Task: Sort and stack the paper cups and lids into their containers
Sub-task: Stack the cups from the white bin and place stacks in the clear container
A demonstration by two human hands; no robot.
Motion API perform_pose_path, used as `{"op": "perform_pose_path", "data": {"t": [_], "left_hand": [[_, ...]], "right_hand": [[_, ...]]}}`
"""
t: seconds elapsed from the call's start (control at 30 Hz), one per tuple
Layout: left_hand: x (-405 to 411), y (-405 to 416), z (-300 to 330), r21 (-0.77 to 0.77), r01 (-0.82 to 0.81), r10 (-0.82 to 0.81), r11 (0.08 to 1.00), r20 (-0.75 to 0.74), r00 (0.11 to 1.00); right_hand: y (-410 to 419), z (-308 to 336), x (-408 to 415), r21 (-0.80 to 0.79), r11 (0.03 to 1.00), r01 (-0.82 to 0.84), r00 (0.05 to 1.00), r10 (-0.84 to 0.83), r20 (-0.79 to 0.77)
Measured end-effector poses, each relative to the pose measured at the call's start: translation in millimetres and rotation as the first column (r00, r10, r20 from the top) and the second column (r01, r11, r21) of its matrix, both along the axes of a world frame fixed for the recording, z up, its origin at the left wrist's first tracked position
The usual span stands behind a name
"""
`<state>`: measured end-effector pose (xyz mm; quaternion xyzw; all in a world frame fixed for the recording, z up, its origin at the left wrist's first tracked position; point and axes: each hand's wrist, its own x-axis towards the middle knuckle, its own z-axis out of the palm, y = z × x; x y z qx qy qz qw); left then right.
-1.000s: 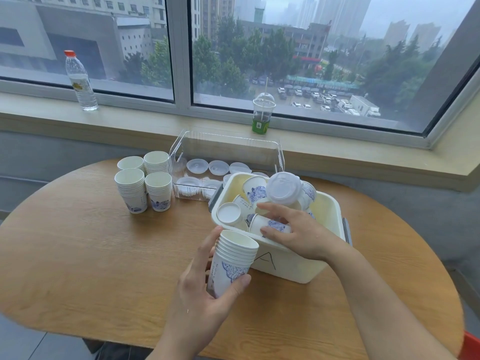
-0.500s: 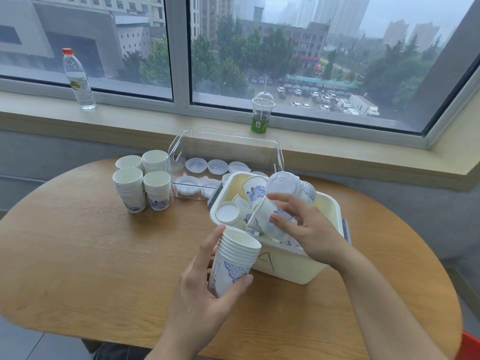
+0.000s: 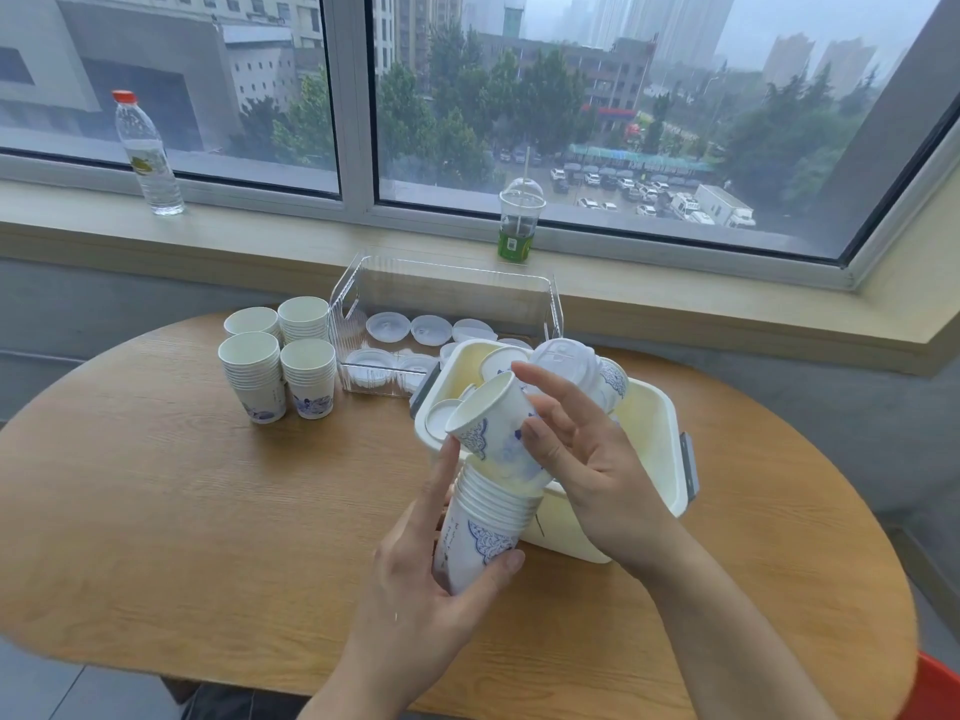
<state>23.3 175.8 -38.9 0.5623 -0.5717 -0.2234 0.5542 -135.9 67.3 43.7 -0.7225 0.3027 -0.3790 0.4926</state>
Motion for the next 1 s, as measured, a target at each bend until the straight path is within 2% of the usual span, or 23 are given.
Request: {"op": "perform_pose_path", "data": {"t": [0.27,0.47,0.67,0.83,1.0], "left_hand": [[-2.0,-0.4,3.2,-0.004,0.019,-0.019,1.0,-0.005,1.0],[-4.3,-1.3,4.9,-0.015,0.02,-0.02,1.0,0.006,1.0],[-4.4,-1.5,9.7,-0.037,0.007,-0.009,0.999,-0.064,0.998],[-3.7,-4.9,14.0,-0.048,-0.012,0.004,0.999,-0.159,0.987],[-5.2,-7.5,16.0,-0.043,0.002,-0.009,0.999,-0.167,0.986]], "right_hand": [[8.1,-10.0,-0.9,-0.051,0.997,0.058,0.997,-0.056,0.048],[10.9,-12.6,-5.6,-0.113,0.991,0.068,0.997,-0.073,-0.039],[11.1,-13.7,-10.7,-0.124,0.986,0.109,0.993,-0.114,-0.033],[16.1,-23.4,-16.3,-0.116,0.99,0.08,0.988,-0.094,-0.124],[17.7,-25.4,-21.4,-0.108,0.992,0.068,0.987,-0.083,-0.138]]}}
